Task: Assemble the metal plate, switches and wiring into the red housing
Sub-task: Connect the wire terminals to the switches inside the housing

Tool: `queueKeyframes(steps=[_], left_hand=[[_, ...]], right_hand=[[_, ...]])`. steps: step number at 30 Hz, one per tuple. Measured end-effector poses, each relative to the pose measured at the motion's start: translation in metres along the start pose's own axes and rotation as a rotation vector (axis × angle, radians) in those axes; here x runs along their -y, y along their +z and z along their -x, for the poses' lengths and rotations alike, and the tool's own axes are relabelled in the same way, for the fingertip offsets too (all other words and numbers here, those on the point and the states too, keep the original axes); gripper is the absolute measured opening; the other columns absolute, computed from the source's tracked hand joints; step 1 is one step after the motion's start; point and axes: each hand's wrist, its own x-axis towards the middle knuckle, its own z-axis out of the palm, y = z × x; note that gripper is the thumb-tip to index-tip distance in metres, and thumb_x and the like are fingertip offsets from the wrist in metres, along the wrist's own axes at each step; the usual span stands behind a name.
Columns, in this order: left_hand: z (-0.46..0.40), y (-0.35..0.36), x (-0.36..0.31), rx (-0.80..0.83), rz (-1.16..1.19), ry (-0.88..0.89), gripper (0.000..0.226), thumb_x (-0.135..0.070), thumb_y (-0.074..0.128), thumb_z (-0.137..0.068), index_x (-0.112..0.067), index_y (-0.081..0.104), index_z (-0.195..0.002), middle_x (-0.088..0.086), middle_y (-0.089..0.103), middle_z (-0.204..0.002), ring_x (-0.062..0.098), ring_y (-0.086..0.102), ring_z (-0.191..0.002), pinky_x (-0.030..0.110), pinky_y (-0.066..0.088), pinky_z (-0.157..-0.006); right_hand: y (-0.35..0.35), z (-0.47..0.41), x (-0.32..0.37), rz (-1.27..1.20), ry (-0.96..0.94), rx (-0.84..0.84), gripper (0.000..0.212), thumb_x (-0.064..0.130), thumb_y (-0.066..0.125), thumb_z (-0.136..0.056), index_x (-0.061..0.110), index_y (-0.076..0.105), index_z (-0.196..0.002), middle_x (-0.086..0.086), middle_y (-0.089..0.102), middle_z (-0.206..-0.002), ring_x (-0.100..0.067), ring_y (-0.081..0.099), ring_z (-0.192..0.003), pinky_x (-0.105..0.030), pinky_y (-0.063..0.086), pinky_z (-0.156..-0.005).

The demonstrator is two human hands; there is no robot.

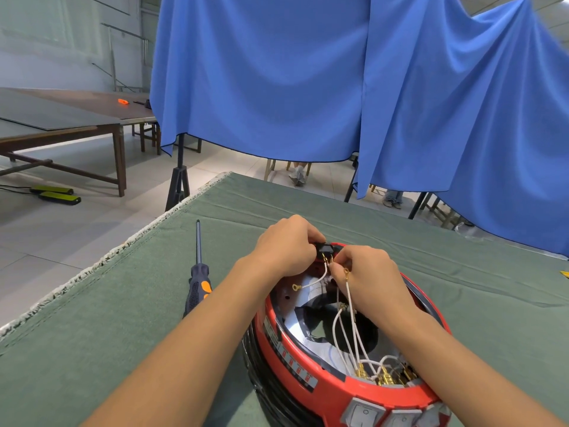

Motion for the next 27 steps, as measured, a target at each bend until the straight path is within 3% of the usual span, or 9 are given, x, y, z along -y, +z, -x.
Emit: queueKeyframes(steps=[6, 10, 17, 27], left_hand=[[0.0, 0.001, 0.0, -0.003, 0.002, 0.002, 0.037, -0.009, 0.051, -0.082, -0.031, 0.074, -0.099, -0.001, 0.072, -0.101, 0.025, 0.061, -0.1, 0.041, 0.052, -0.087], [0.0, 0.001, 0.0, -0.006, 0.004, 0.002, 0.037, -0.008, 0.05, -0.082, -0.03, 0.074, -0.099, -0.001, 0.072, -0.102, 0.025, 0.061, -0.1, 0.042, 0.052, -0.087], [0.001, 0.002, 0.0, -0.012, -0.008, 0.01, 0.039, -0.007, 0.05, -0.083, -0.031, 0.073, -0.104, -0.002, 0.072, -0.106, 0.023, 0.061, -0.102, 0.041, 0.051, -0.089], [0.003, 0.004, -0.003, -0.049, -0.112, 0.038, 0.037, -0.007, 0.051, -0.078, -0.028, 0.073, -0.1, 0.001, 0.072, -0.097, 0.027, 0.06, -0.094, 0.036, 0.052, -0.077]], right_hand=[[0.001, -0.002, -0.003, 0.054, 0.013, -0.035, 0.019, 0.028, 0.052, -0.094, 0.021, 0.07, -0.093, -0.003, 0.071, -0.092, -0.024, 0.063, -0.085, -0.033, 0.048, -0.072], [0.0, -0.002, 0.0, 0.131, -0.03, -0.078, 0.022, 0.027, 0.048, -0.096, 0.018, 0.068, -0.095, -0.002, 0.068, -0.093, -0.023, 0.059, -0.084, -0.029, 0.038, -0.065], [0.0, -0.004, 0.001, 0.151, -0.071, -0.08, 0.025, 0.027, 0.047, -0.098, 0.014, 0.068, -0.1, -0.006, 0.068, -0.097, -0.024, 0.06, -0.089, -0.037, 0.049, -0.077], [0.005, -0.013, 0.0, 0.164, -0.109, -0.078, 0.019, 0.015, 0.049, -0.095, 0.009, 0.067, -0.095, -0.009, 0.067, -0.094, -0.028, 0.06, -0.087, -0.035, 0.044, -0.073]])
